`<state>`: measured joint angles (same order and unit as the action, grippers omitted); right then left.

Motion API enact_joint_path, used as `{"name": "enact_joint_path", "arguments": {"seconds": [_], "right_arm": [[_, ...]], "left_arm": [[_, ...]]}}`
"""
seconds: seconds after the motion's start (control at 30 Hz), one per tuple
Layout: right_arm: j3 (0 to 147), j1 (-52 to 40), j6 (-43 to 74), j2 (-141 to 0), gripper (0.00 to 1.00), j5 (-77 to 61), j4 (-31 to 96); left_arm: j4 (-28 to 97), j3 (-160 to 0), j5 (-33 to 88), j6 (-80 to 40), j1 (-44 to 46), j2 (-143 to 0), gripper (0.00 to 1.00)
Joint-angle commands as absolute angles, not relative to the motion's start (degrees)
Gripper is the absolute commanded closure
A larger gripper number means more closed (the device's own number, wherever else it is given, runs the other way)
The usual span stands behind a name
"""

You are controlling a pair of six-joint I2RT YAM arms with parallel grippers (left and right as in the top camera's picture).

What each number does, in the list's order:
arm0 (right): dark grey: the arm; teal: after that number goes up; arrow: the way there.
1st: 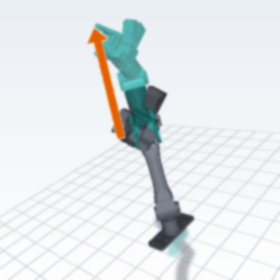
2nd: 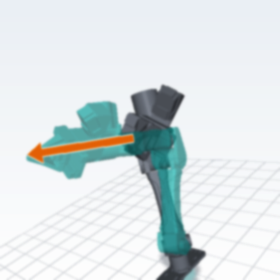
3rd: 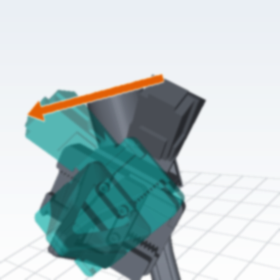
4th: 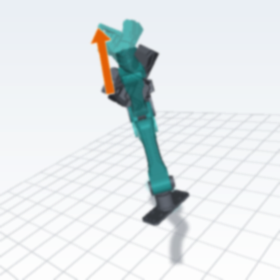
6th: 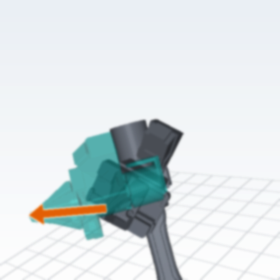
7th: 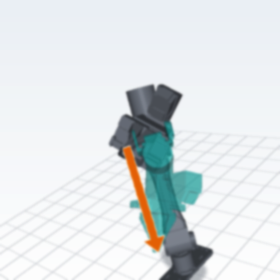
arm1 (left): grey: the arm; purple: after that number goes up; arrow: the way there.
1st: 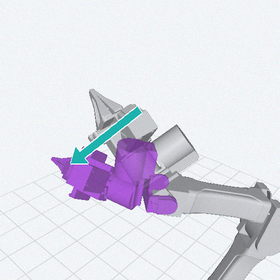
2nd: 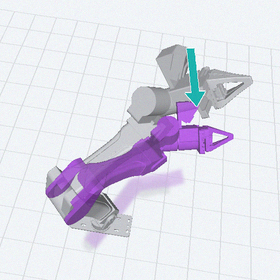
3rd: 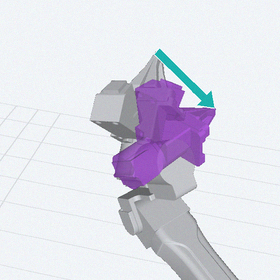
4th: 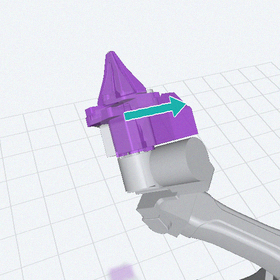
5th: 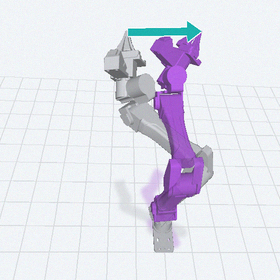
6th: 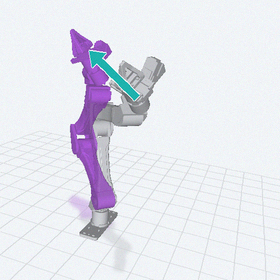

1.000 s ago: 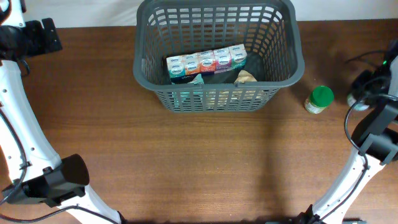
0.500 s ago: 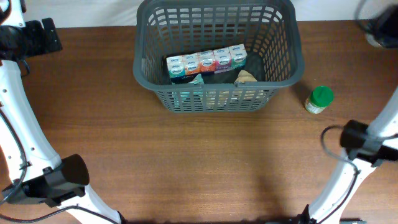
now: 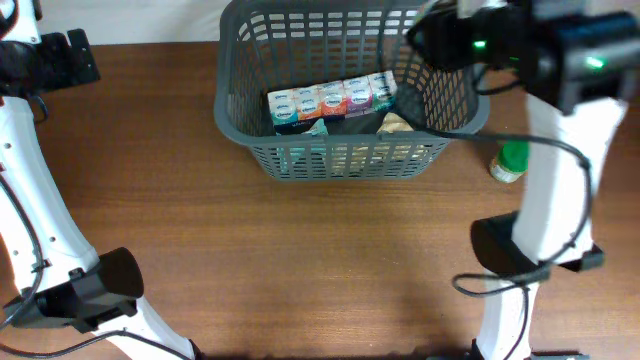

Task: Pack container
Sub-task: 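Lift the tuna can with the right gripper and carry it into the basket, then open the right gripper to release the can and withdraw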

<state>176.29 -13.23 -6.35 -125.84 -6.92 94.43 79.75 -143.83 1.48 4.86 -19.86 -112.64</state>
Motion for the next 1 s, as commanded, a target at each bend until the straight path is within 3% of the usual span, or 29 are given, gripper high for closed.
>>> {"name": "enact_joint_path", "arguments": {"seconds": [0.0,0.4,0.43,0.47,0.53,0.6,0.8,0.97], "right_arm": [[172.16,-13.65,-8.54,-130.13,0.96,-4.08,93.93],[148.73,-13.87,-5.50,-134.65,0.96,-4.62,87.48],[147.30,-13.87,-5.50,-134.65,0.92,-4.73,86.83],[145.73,-13.87,-5.50,-134.65,0.81,-4.89,86.08],[143.22,-13.87,-5.50,-134.65,0.47,-4.93,85.21],[141.53,-13.87,-5.50,-134.65,0.23,-4.93,84.97],[145.21,-13.69,-5.54,-133.14,0.12,-4.78,85.21],[158.80,-13.69,-5.52,-128.35,0.09,1.98,87.00]], "left_arm": [[79.81,-143.59,1.67,4.32,-20.14,-112.92,0.01],[79.81,-143.59,1.67,4.32,-20.14,-112.95,0.01],[79.81,-143.59,1.67,4.29,-20.14,-112.95,0.01],[79.81,-143.59,1.67,4.32,-20.14,-112.95,0.01],[79.81,-143.59,1.67,4.29,-20.14,-112.95,0.01],[79.81,-143.59,1.67,4.29,-20.14,-112.95,0.01],[79.81,-143.59,1.67,4.32,-20.14,-112.92,0.01],[79.81,-143.59,1.67,4.32,-20.14,-112.95,0.01]]}}
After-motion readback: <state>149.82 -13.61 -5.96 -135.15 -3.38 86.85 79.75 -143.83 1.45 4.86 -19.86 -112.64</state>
